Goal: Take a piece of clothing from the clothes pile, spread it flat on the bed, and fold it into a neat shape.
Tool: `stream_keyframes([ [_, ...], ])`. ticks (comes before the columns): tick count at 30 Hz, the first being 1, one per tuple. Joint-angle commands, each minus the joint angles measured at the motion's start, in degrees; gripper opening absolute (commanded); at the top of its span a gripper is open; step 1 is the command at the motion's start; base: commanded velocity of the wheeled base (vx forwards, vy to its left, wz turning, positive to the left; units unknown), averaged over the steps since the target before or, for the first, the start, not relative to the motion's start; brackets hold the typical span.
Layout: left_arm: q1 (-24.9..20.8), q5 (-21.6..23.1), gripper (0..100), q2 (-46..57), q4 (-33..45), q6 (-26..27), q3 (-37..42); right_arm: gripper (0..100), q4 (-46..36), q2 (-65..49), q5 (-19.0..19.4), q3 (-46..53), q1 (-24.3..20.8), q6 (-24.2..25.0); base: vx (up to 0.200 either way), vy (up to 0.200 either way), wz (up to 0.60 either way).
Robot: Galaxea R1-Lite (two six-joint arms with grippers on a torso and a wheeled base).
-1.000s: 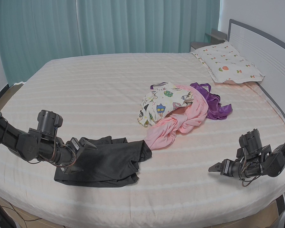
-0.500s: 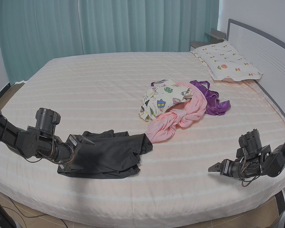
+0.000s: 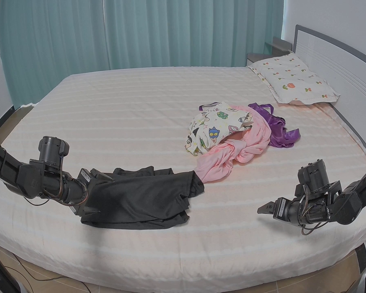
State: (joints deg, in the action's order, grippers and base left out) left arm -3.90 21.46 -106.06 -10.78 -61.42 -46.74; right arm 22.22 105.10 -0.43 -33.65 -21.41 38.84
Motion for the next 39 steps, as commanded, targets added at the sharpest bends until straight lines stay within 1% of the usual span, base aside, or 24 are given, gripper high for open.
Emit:
stream_keyframes([
  [1,1.0,0.3,100,-0.6,0.0,0.0,-0.6,100,0.1,2.2,-0.4,-1.8,-1.5,1.0,0.0,0.2,0.0],
  [3,1.2,0.8,100,-0.6,0.1,0.0,-0.7,100,0.0,2.2,-0.4,-2.0,-1.6,1.1,0.0,0.2,0.0],
  [4,1.6,2.4,100,-0.5,0.1,0.0,-0.8,100,0.0,2.4,-0.4,-2.7,-1.7,1.1,0.0,0.2,0.0],
  [6,2.1,3.2,100,-0.4,0.1,0.0,-0.8,100,0.0,2.6,-0.5,-3.3,-2.1,1.0,0.0,0.2,0.0],
  [12,2.3,3.2,100,-0.6,0.1,0.0,-0.8,100,0.0,2.8,-0.5,-5.5,-3.7,1.1,0.0,0.2,0.0],
  [15,2.3,3.2,100,-0.9,0.1,0.0,-0.9,100,0.0,2.9,-0.8,-7.5,-5.3,1.0,0.0,0.2,0.0],
  [19,2.2,3.2,100,-1.1,0.1,0.1,-0.8,100,-0.2,5.3,-2.7,-11.2,-6.6,0.6,0.0,0.2,0.0],
  [22,2.2,3.2,100,-1.1,0.1,0.2,-0.6,100,-0.9,7.8,-3.9,-14.4,-7.7,0.7,0.0,0.0,0.0],
  [27,2.2,3.2,100,-1.3,0.1,0.2,-0.5,100,-0.9,10.7,-4.2,-16.6,-9.4,0.6,0.0,0.0,0.0],
  [29,2.1,3.2,100,-1.3,0.1,0.2,-0.5,100,-0.9,12.0,-5.2,-17.9,-9.2,0.4,0.0,0.0,0.0],
  [34,2.1,3.2,100,-1.3,0.0,0.2,-0.4,100,-2.0,13.8,-9.4,-20.0,-8.3,-1.0,0.0,0.0,0.0],
  [38,2.1,3.2,100,-1.3,0.0,0.2,-0.5,100,-4.3,13.5,-9.9,-20.1,-8.3,-1.5,0.0,0.0,0.0],
  [39,2.1,3.2,100,-1.3,0.1,0.2,-0.4,0,-4.6,13.4,-9.9,-20.1,-8.3,-1.5,0.0,0.0,0.0],
])
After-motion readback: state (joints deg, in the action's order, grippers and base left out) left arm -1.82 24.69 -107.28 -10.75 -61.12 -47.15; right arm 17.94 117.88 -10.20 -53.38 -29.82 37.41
